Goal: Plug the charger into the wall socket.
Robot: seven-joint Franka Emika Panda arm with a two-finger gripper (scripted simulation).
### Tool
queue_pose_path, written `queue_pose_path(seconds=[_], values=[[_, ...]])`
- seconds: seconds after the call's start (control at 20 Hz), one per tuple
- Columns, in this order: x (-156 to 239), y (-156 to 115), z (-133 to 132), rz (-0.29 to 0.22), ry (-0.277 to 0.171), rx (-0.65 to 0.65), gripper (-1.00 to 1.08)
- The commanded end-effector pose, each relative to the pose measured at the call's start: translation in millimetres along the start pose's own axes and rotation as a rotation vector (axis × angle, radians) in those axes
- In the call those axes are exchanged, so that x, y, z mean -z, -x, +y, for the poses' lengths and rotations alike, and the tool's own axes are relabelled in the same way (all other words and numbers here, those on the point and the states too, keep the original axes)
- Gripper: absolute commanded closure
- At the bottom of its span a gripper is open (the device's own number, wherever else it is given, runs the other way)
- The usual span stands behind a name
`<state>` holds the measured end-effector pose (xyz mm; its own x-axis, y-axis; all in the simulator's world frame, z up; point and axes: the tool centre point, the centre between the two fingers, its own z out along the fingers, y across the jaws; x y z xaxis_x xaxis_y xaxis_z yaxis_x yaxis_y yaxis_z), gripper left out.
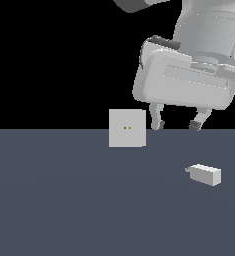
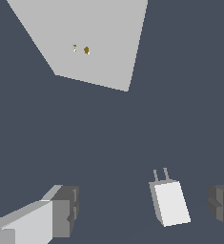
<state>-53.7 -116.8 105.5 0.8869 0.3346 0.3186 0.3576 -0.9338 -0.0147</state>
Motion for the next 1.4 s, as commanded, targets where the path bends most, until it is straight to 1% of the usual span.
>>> queue_pose_path(seconds=[0.0, 0.45, 0.75, 1.05, 1.35], values=[[-3.8, 5.0, 6.1, 0.016, -0.004, 0.018, -0.92], [-18.9, 21.0, 28.4, 0.070, -0.023, 0.084, -0.92], [-27.5, 28.2, 40.0, 0.097, -0.033, 0.118, -0.92], [-32.8, 32.1, 46.7, 0.111, -0.039, 0.138, -0.92], [-33.9, 32.9, 47.7, 0.111, -0.040, 0.140, -0.92]])
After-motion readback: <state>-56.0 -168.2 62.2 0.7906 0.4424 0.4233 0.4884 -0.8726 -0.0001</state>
